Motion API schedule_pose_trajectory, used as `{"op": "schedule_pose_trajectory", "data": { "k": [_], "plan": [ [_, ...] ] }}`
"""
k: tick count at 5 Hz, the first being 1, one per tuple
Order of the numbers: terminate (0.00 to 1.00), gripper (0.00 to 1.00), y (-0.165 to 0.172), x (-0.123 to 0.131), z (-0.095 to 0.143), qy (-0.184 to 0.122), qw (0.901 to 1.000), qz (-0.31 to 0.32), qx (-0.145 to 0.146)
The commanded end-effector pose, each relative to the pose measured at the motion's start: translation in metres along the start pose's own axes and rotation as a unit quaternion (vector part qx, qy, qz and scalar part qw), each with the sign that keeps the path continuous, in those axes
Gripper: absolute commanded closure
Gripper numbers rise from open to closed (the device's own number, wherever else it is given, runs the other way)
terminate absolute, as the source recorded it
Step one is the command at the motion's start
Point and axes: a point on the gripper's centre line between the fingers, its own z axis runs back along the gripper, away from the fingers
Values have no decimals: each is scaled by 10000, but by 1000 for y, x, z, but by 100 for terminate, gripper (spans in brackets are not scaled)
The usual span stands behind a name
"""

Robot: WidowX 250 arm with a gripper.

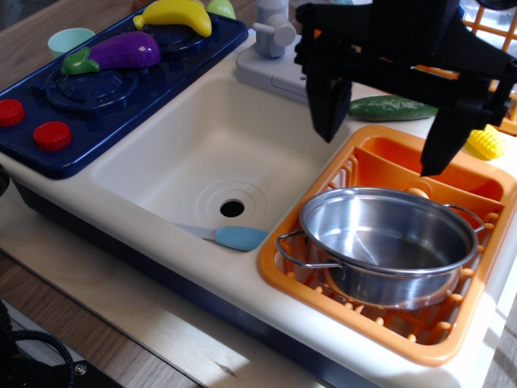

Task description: Put pan from drying rack into sink

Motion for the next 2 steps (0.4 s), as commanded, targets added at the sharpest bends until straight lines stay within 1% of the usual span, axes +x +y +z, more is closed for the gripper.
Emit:
{"op": "schedule_pose_trajectory", "data": {
  "k": [1, 2],
  "plan": [
    [0, 0, -15, 4, 12, -102, 9948, 1009, 130],
    [0, 0, -33, -4, 11, -91, 9799, 1966, 325]
  ]
}}
